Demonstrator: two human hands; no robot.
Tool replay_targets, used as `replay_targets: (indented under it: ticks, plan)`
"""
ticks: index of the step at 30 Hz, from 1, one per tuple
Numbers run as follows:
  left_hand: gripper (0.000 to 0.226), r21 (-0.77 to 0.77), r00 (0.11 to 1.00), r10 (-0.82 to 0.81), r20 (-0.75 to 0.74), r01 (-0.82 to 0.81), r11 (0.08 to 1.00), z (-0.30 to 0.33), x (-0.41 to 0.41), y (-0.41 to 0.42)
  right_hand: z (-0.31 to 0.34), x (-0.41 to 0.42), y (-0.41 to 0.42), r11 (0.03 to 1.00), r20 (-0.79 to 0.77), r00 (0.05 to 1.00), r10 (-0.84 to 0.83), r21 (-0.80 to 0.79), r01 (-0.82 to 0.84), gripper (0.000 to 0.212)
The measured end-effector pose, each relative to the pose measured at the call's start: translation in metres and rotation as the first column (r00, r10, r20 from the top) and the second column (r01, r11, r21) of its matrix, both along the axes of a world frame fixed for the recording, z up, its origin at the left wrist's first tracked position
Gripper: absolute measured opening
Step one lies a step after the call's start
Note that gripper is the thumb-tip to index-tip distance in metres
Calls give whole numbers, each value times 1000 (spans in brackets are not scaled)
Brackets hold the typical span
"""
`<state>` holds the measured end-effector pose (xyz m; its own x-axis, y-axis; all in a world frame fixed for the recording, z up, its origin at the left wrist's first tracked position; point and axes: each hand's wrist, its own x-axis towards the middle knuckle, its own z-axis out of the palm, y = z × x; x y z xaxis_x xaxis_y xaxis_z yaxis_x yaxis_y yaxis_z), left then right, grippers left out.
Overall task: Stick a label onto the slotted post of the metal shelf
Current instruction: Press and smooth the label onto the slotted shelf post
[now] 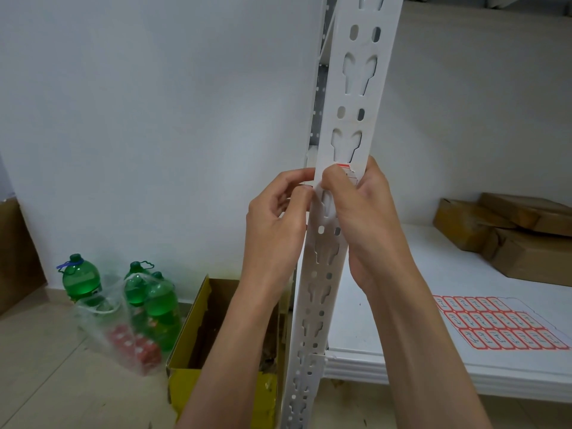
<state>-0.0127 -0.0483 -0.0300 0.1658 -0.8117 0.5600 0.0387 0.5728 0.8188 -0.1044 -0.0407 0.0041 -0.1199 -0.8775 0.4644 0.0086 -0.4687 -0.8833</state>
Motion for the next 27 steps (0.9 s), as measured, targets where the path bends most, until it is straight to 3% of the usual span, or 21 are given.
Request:
replay_targets:
  ticks: [27]
  plan:
    - [25, 7, 1000, 5, -7, -5, 1000, -2, -1, -1, 4, 2, 5, 999, 22, 1000, 0, 49, -1, 16]
